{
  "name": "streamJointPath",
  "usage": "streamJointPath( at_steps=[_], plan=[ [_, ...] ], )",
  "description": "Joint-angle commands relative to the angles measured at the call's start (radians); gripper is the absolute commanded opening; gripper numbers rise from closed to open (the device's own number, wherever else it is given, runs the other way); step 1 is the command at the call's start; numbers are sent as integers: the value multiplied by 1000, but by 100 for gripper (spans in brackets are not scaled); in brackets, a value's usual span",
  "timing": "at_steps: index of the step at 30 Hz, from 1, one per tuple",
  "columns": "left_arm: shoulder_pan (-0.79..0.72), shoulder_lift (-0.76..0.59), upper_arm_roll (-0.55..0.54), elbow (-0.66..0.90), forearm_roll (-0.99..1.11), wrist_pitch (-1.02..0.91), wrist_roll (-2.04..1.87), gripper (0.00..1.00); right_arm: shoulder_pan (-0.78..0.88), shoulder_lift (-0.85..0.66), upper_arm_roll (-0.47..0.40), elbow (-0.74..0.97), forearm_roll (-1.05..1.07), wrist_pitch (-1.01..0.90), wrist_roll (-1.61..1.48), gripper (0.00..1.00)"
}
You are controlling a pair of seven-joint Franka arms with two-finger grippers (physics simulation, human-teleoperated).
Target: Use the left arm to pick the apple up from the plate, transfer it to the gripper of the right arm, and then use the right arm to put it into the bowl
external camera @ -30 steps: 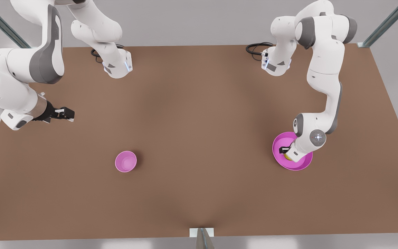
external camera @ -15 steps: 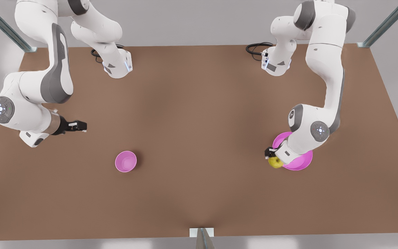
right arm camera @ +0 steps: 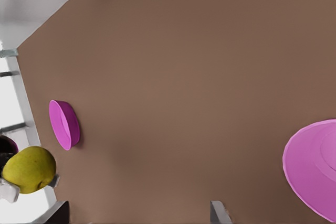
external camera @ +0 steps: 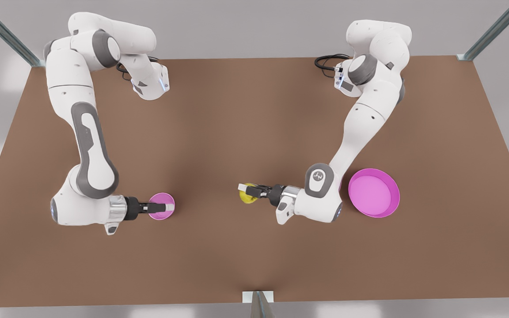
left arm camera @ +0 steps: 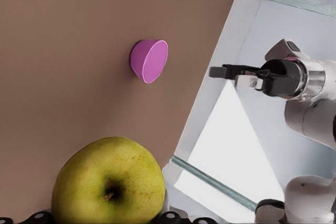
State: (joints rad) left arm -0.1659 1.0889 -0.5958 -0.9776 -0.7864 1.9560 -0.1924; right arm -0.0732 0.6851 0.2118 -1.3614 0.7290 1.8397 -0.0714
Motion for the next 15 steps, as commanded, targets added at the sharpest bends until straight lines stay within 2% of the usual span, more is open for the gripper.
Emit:
streamJointPath(
  at_steps=[1,2,5,6,7,10,15],
  plan=[
    [6,-1,-1,2,-34,32,175,72,-22,25,52,1,85,208,-8,100],
    [9,0,-1,4,-34,47,215,72,-46,37,92,-1,110,217,-34,100],
    [8,6,-1,2,-34,110,304,73,-98,50,170,-70,225,225,-390,100],
    [-3,9,-4,2,-34,167,306,73,-122,51,207,-88,267,214,-591,100],
    [-9,9,-6,0,-42,205,304,73,-122,73,221,-85,274,205,-922,100],
    [-11,9,-6,0,-59,230,298,73,-120,82,236,-79,317,207,-1355,100],
    [-11,17,-6,-1,-151,250,297,73,-119,159,294,-25,316,210,-1634,100]
  ],
)
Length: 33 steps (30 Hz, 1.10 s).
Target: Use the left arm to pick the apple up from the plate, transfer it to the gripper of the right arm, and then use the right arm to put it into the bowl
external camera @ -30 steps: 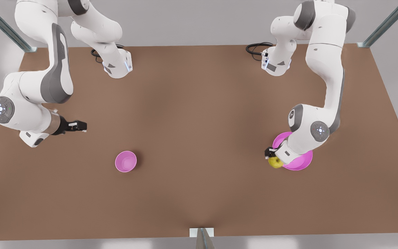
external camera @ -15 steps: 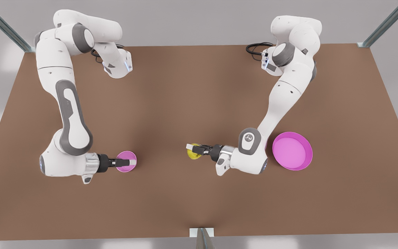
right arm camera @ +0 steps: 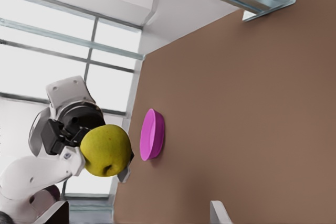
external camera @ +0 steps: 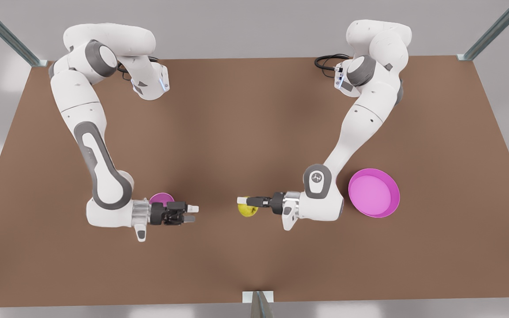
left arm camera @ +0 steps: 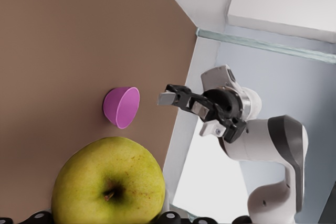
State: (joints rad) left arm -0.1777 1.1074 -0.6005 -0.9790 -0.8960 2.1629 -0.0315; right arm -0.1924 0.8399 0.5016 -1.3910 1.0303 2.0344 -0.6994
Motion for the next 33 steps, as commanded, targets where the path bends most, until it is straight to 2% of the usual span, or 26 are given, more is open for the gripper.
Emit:
streamJointPath(
  at_steps=[1,6,15,22,33],
  plan=[
    [-3,0,-1,0,-41,57,136,73,-1,13,20,6,16,15,-1052,100],
    [-11,-1,-1,-1,-41,58,139,73,-2,84,109,56,22,21,-1109,100],
    [-31,-6,-2,-1,-52,107,128,73,1,100,135,66,22,76,-1246,100],
    [-32,-9,-2,-1,-50,104,125,73,-1,143,213,69,36,196,-1279,100],
    [-20,-17,-4,-1,-50,97,113,74,-2,174,262,73,57,204,-1295,100]
  ],
)
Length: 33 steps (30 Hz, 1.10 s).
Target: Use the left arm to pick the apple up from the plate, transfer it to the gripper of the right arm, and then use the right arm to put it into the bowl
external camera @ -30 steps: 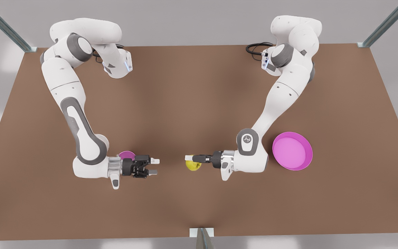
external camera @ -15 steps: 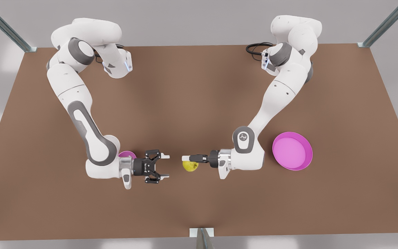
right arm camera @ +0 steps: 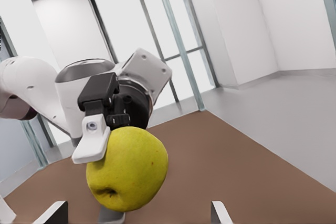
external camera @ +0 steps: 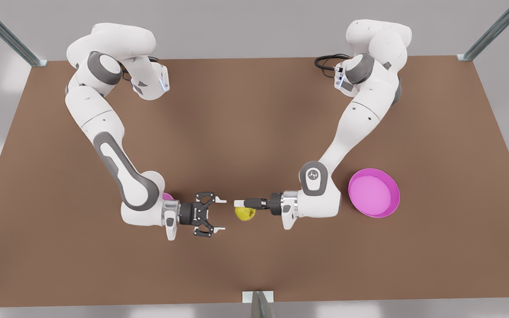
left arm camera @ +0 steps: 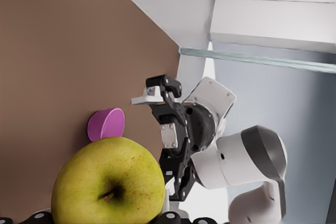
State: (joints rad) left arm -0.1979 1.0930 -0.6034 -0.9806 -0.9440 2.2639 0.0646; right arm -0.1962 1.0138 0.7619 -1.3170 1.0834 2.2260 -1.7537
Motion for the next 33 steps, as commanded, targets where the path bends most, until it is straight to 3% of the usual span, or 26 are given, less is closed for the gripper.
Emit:
streamJointPath(
  at_steps=[1,33],
  plan=[
    [0,-2,-2,0,-2,-4,15,74,-5,0,7,-5,4,11,-248,100],
    [-37,8,-13,2,-45,91,3,74,0,19,53,-62,124,26,-369,100]
  ],
)
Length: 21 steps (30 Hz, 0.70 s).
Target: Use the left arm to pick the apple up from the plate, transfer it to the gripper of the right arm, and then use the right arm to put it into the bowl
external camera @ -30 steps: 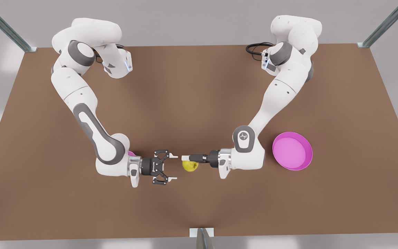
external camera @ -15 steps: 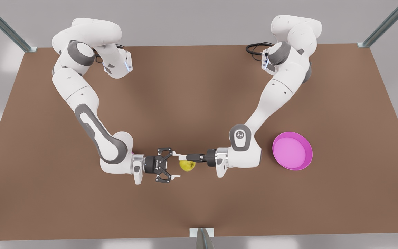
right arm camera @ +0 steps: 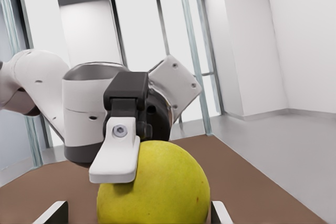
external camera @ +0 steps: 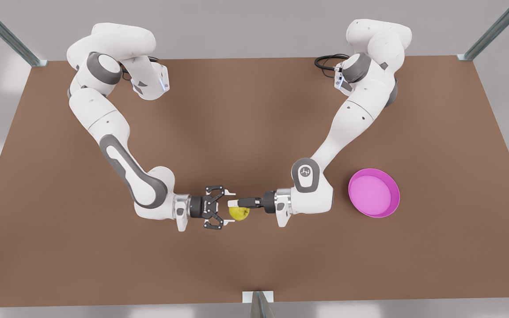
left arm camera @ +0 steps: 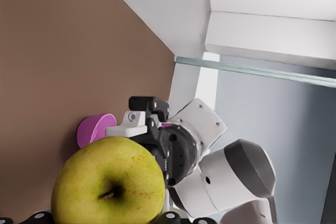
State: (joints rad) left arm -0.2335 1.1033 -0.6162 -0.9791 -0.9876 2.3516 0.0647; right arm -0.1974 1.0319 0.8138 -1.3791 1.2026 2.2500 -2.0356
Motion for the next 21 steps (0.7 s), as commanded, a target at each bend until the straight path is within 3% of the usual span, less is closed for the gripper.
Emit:
streamJointPath(
  at_steps=[1,21],
  plan=[
    [-1,-2,0,0,-2,3,3,74,3,0,1,3,5,6,-87,100],
    [-1,-2,0,-1,-2,0,3,74,58,28,15,54,23,79,-87,100]
  ],
)
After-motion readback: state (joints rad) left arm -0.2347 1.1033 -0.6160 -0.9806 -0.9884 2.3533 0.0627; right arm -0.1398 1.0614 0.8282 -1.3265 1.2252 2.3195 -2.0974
